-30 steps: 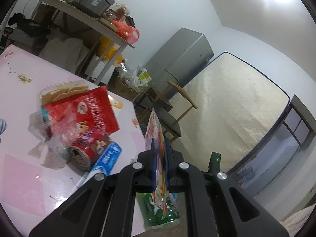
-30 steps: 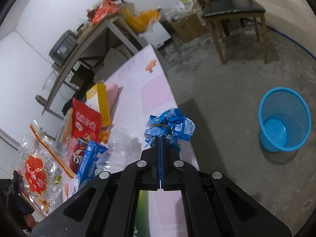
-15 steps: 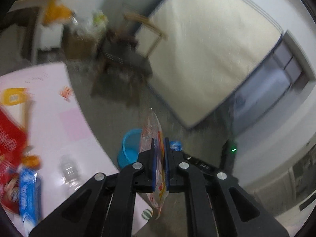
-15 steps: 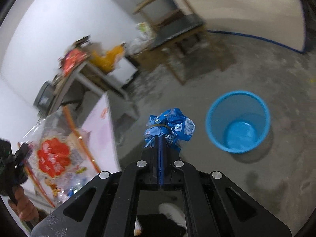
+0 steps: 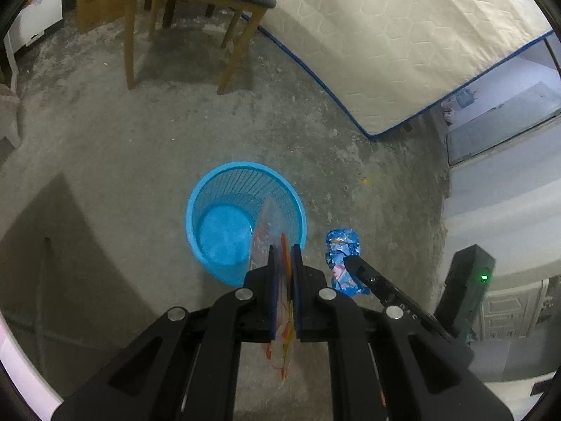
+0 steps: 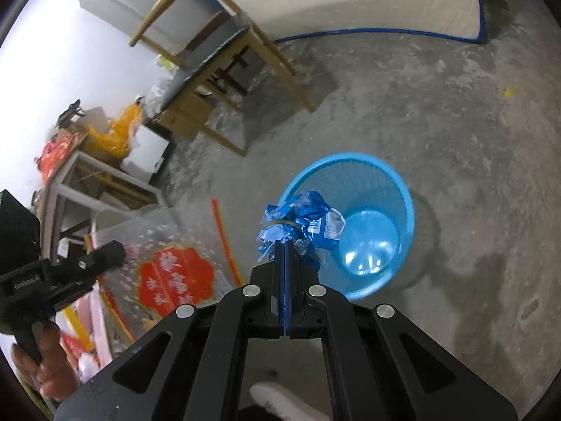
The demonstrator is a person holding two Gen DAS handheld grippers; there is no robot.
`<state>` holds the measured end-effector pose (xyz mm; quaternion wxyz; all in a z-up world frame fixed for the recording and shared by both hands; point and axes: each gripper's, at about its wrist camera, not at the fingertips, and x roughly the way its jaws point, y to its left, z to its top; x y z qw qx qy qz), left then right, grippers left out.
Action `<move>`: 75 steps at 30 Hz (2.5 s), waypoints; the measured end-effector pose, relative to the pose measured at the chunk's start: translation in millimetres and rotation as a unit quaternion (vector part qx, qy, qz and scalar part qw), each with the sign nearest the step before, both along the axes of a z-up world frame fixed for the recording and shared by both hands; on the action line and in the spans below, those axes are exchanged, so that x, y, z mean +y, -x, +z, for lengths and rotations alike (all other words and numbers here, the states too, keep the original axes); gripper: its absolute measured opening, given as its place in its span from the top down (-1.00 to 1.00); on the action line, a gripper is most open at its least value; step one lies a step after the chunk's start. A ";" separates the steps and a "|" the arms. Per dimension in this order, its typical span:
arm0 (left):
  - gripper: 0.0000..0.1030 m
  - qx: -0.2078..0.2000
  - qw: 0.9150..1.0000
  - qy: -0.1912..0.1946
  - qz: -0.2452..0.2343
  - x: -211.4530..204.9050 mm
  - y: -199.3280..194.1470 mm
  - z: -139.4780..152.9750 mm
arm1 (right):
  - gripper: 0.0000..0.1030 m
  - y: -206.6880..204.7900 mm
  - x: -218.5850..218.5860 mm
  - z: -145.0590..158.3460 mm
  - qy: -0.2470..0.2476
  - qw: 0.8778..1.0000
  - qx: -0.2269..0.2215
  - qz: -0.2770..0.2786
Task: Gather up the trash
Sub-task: 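Carry both items over the blue wastebasket and open both tools to drop them, then move both tools back to the table toward the toothpaste box and plastic bag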
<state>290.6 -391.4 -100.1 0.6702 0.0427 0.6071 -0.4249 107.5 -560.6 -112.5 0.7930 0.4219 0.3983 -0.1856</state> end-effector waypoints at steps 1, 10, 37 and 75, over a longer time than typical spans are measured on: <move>0.84 -0.003 1.000 -0.002 0.003 -7.1 -2.8 -6.4 | 0.92 -7.1 -6.5 -5.6 -0.006 1.000 -0.001 -0.005; -0.03 -0.012 0.999 -0.029 0.043 -25.7 -9.7 -29.6 | 0.10 -20.7 -41.1 -54.5 -0.007 0.999 0.035 -0.027; -0.89 -0.251 0.933 0.103 0.236 439.9 116.4 209.0 | -0.33 15.7 129.5 83.6 0.033 0.969 -0.087 0.228; -0.61 -0.275 0.871 0.099 0.396 590.9 139.3 67.1 | -0.52 -73.7 420.7 163.7 0.049 0.873 -0.079 0.479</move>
